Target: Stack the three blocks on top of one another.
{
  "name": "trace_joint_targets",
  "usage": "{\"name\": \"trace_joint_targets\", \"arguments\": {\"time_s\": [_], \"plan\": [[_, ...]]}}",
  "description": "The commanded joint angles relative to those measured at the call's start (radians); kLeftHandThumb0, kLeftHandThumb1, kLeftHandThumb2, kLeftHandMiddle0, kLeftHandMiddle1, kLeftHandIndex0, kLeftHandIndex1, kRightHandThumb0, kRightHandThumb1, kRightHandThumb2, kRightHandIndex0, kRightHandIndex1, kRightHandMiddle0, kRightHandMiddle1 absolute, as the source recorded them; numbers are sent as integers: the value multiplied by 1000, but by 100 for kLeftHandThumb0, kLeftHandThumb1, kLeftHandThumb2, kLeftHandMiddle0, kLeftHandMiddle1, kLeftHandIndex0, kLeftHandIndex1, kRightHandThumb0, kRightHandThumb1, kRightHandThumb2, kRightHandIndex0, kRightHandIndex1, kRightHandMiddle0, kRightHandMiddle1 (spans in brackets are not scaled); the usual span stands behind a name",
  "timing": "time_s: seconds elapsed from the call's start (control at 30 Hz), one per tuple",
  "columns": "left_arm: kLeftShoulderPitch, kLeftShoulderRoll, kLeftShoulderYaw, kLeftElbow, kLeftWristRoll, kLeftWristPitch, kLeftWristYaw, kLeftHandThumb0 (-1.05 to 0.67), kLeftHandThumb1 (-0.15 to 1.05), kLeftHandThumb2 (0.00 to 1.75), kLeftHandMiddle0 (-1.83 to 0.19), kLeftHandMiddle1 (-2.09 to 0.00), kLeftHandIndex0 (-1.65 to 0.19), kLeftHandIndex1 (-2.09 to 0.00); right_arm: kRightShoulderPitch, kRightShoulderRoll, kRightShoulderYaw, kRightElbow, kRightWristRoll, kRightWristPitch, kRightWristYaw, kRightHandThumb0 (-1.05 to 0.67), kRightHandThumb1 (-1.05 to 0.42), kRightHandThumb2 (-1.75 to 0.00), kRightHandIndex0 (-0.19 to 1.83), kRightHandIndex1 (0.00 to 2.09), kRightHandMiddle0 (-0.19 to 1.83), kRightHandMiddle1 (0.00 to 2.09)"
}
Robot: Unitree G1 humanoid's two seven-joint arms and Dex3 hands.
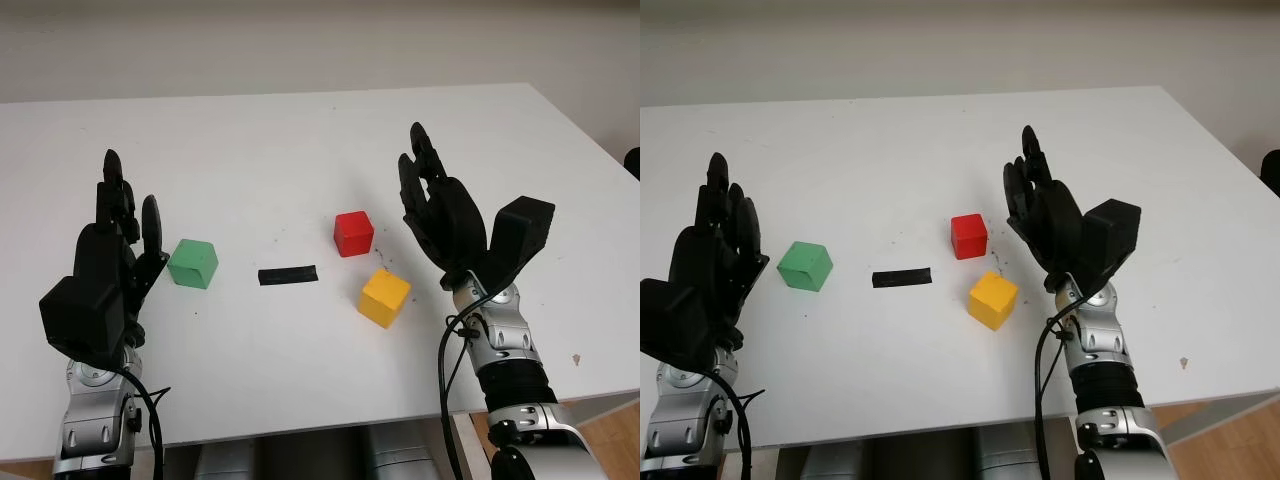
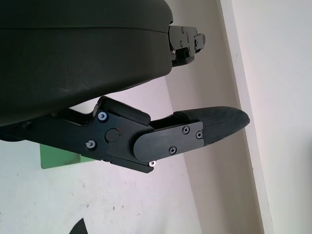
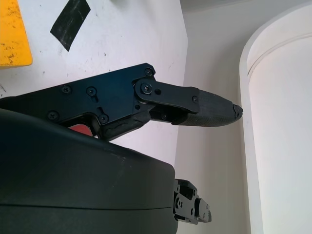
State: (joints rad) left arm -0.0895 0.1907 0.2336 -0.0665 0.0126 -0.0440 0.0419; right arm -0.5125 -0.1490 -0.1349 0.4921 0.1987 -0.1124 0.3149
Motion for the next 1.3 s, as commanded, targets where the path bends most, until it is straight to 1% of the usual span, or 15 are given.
{"name": "trace_joint_targets", "arguments": {"time_s": [0.0,0.23,0.27,0.33,0.4,0.47,0.5,0.53,0.6,0.67,0.73,0.87,0.93,1.0,1.27], "plan": [[9,-3,-7,-20,-3,-2,-3,-78,105,61,13,-4,12,-3,-5,-7,-3,-21,3,-10,4,-68,-105,-58,-19,1,-19,4],[-2,2,-20,-12,-1,13,-11,-80,105,60,15,-4,14,-3,-12,-12,-11,-8,21,-7,36,-71,-105,-53,-19,0,-18,5],[-3,2,-22,-11,-2,14,-13,-80,105,60,15,-4,14,-3,-15,-14,-14,-8,25,3,38,-71,-105,-49,-18,1,-17,5],[-6,-2,-24,-6,-3,12,-13,-80,105,60,15,-5,14,-3,-27,-25,-18,-4,21,23,28,-71,-105,-34,-15,3,-13,7],[-2,-4,-24,-6,-7,5,-15,-80,105,60,15,-5,15,-3,-60,-59,-13,19,-13,37,12,-72,-103,-16,-6,8,-4,10],[3,-5,-24,-8,-8,-1,-15,-79,105,60,15,-5,14,-4,-90,-96,5,52,-67,10,4,-70,-100,-8,4,12,6,14],[6,-6,-24,-12,-8,1,-15,-79,105,60,15,-5,14,-4,-103,-112,12,71,-83,-12,15,-70,-99,-7,6,13,8,15],[11,-9,-24,-17,-7,2,-12,-79,105,60,15,-5,14,-4,-129,-141,28,97,-109,-25,35,-66,-97,-6,5,12,8,14],[18,-13,-24,-25,-4,2,-7,-78,105,60,14,-6,13,-5,-186,-203,74,148,-187,-58,64,-64,-94,-4,1,9,9,14],[24,-14,-25,-28,-2,-2,-6,-78,105,60,14,-6,13,-5,-235,-253,123,202,-277,-141,59,-67,-91,-4,2,9,11,15],[28,-15,-27,-29,1,-4,-5,-78,105,60,14,-6,13,-5,-278,-281,157,261,-340,-217,43,-70,-88,-3,6,11,15,17],[31,-20,-31,-35,5,3,-1,-78,105,61,14,-5,13,-5,-337,-295,180,380,-374,-303,43,-67,-85,-4,11,13,18,19],[33,-21,-36,-39,11,7,3,-77,105,62,14,-6,13,-5,-364,-294,190,443,-379,-305,61,-65,-84,-4,11,12,18,18],[35,-21,-38,-43,17,12,6,-78,105,63,13,-6,13,-5,-384,-297,217,488,-410,-291,66,-68,-85,-5,8,10,18,17],[38,-17,-32,-47,12,21,0,-79,105,61,14,-5,13,-5,-407,-302,317,568,-544,-369,-12,-68,-84,-5,11,9,30,15]]}}
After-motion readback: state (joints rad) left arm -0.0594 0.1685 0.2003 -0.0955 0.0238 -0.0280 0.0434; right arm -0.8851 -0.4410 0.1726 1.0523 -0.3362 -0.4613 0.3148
